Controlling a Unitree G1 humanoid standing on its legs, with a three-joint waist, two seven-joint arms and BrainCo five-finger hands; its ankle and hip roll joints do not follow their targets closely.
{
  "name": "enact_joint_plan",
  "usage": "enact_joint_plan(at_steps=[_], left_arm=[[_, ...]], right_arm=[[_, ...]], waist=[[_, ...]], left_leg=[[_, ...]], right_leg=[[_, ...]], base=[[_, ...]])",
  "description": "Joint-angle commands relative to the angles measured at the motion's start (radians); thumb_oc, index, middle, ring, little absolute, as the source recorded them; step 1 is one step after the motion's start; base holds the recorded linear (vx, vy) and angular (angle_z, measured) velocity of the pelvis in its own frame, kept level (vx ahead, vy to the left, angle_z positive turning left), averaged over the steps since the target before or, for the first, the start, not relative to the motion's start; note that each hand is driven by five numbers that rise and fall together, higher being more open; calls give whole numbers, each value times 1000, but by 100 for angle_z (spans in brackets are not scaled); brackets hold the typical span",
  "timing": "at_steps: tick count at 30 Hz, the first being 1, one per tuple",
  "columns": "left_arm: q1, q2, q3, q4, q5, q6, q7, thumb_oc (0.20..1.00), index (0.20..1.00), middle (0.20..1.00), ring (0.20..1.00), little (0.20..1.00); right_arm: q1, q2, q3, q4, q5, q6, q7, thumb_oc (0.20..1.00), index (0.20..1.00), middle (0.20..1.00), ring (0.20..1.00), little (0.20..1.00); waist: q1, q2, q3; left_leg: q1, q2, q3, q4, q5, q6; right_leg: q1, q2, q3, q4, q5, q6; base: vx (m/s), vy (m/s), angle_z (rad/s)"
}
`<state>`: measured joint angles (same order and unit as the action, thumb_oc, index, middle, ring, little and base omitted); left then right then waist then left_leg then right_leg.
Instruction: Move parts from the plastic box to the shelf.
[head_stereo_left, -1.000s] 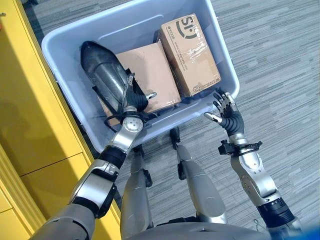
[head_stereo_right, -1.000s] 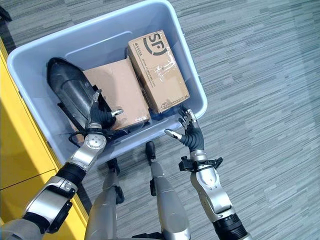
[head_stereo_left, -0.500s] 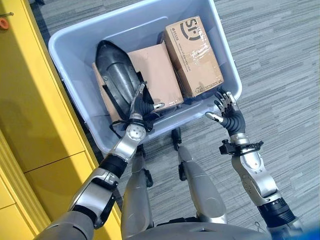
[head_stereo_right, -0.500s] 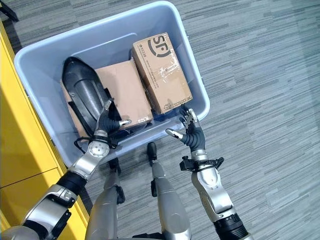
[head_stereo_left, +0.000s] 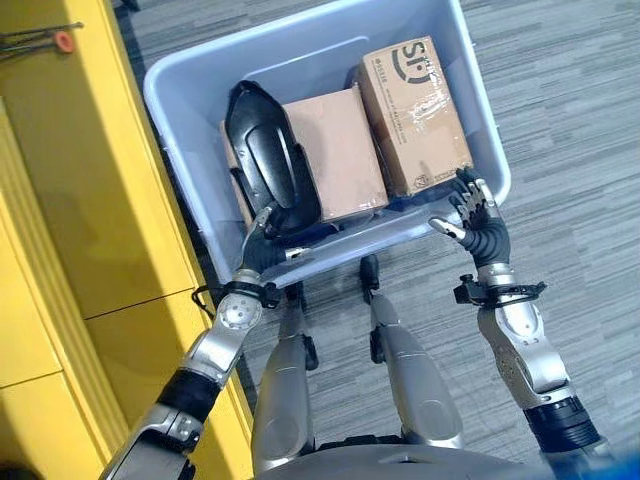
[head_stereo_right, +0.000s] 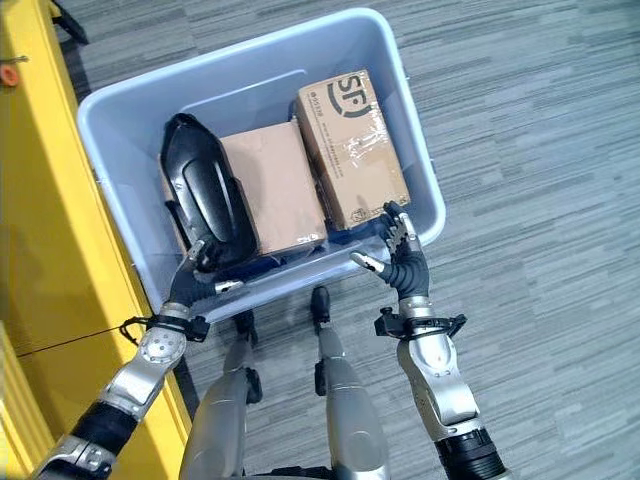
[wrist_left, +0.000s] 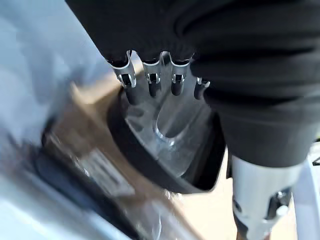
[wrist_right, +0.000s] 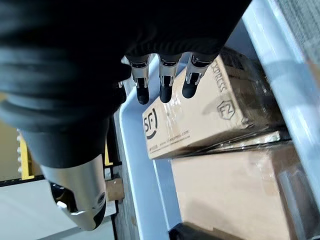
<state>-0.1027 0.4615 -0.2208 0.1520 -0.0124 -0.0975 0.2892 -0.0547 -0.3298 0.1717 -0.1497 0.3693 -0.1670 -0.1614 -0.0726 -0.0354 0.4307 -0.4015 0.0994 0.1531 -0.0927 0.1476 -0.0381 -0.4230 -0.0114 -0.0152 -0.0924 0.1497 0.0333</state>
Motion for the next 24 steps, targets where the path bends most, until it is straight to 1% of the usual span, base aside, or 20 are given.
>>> enact_joint_plan(at_steps=[1,3,5,7,8,10,17,20,22,24], left_arm=[[16,15,40,-51,-62,-76,-1,1000,1000,1000,1000,1000],[52,14,107,-173,-116,-106,17,1000,1000,1000,1000,1000],[58,6,126,-213,-141,-118,24,1000,1000,1000,1000,1000],[53,4,160,-287,-137,-136,52,1000,1000,1000,1000,1000],[53,4,161,-289,-137,-136,52,1000,1000,1000,1000,1000],[33,-17,180,-339,-150,-149,82,1000,1000,1000,1000,1000],[-14,-61,167,-330,-145,-148,129,1000,1000,1000,1000,1000],[-49,-88,151,-299,-158,-138,156,1000,1000,1000,1000,1000],[-56,-93,151,-293,-158,-138,162,1000,1000,1000,1000,1000],[-94,-111,150,-259,-153,-132,196,1000,1000,1000,1000,1000]], right_arm=[[44,-5,-45,-87,-8,-41,5,1000,1000,1000,1000,1000],[43,-6,-48,-89,-14,-37,10,1000,1000,1000,1000,1000],[40,-8,-49,-89,-15,-36,10,1000,1000,1000,1000,1000],[35,-10,-48,-97,-18,-38,8,1000,1000,1000,1000,1000],[34,-10,-48,-96,-18,-38,8,1000,1000,1000,1000,1000],[30,-12,-44,-103,-20,-39,4,1000,1000,1000,1000,1000],[21,-6,-30,-110,-21,-40,-4,1000,1000,1000,1000,1000],[5,1,-17,-108,-26,-41,-22,1000,1000,1000,1000,1000],[0,2,-15,-108,-26,-42,-26,1000,1000,1000,1000,1000],[-13,5,-8,-104,-28,-42,-41,1000,1000,1000,1000,1000]], waist=[[-19,-17,-54],[-8,-14,-56],[-5,-14,-57],[-1,-14,-56],[-3,-16,-58],[-2,-20,-56],[-4,-28,-52],[-7,-35,-47],[-8,-37,-47],[-11,-42,-39]], left_leg=[[59,9,-129,5,-71,-39],[63,7,-132,5,-72,-38],[63,8,-134,5,-71,-38],[63,9,-134,5,-71,-39],[57,7,-135,5,-66,-39],[55,7,-134,5,-67,-39],[56,11,-132,5,-70,-40],[50,12,-130,5,-69,-41],[45,11,-131,5,-64,-41],[39,13,-131,5,-61,-42]], right_leg=[[43,-67,-50,5,-79,101],[48,-69,-55,5,-81,99],[49,-70,-57,5,-81,98],[50,-70,-59,5,-81,98],[45,-71,-59,5,-76,97],[45,-71,-59,5,-75,97],[44,-69,-59,5,-77,97],[39,-67,-59,5,-76,98],[34,-67,-59,5,-72,97],[29,-65,-58,5,-71,96]], base=[[0,0,0],[-15,-5,5],[-17,-8,6],[-23,-8,7],[-40,-3,6],[-36,-5,3],[0,0,0],[0,0,0],[0,0,0],[0,0,0]])
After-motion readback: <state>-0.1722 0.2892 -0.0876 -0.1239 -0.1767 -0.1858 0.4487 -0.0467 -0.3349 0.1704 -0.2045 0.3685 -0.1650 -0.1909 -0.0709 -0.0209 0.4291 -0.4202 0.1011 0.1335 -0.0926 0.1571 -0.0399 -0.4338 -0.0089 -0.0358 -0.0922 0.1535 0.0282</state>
